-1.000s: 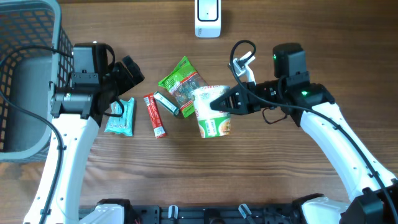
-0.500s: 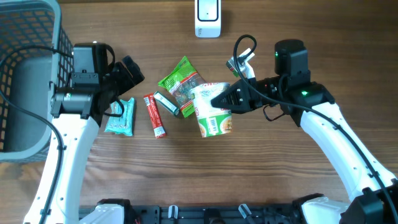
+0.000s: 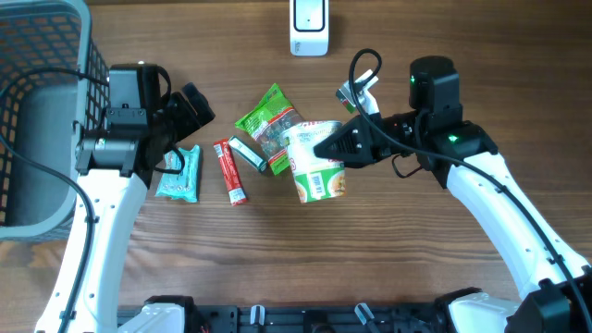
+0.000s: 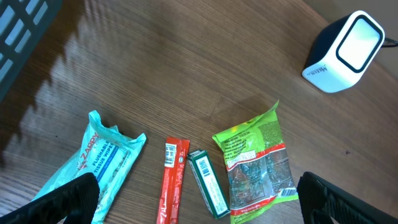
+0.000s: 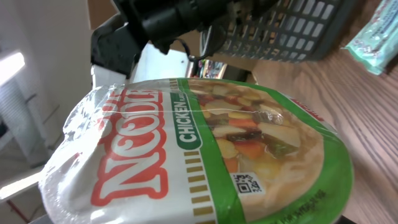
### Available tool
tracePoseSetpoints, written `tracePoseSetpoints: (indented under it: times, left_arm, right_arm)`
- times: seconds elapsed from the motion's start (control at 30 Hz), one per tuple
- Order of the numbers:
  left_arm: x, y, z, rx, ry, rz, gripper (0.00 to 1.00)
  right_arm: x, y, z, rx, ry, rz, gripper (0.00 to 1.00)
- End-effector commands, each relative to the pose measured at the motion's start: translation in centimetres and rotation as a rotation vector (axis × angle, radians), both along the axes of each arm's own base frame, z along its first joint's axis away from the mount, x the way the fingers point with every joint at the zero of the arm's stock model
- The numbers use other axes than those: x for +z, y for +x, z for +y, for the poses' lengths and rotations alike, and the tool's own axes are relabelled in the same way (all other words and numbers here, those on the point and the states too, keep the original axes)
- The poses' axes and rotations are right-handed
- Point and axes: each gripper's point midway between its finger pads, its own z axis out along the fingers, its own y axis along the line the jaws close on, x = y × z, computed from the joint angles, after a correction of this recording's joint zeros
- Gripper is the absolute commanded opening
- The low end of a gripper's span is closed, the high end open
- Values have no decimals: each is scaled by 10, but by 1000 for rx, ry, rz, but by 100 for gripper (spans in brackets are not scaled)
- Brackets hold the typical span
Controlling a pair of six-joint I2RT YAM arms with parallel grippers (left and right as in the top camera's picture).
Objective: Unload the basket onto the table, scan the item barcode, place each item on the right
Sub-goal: 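Lift the cup noodle with the right gripper and tilt it, then carry the cup noodle up to the barcode scanner with the right gripper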
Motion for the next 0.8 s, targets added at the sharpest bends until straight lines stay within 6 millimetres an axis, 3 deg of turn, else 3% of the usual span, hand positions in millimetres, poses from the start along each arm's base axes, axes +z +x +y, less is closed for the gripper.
tracePoseSetpoints:
  times: [0.0, 0.13, 0.3, 0.63, 0.77]
  left_arm:
    - [5, 2, 0, 7, -10, -15, 100]
    - [5, 2, 0, 7, -10, -15, 100]
    - [5, 2, 0, 7, -10, -15, 100]
    - [5, 2, 0, 7, -10, -15, 100]
    - [5, 2, 0, 7, -10, -15, 100]
  right_arm:
    - [6, 14, 1, -81, -37, -55, 66]
    - [-7, 34, 1, -191, -105, -110, 64]
    - [-8, 43, 1, -236, -127, -141, 64]
    - [46, 69, 0, -347, -158, -255, 60]
    - [51, 91, -16, -486, -343, -306, 60]
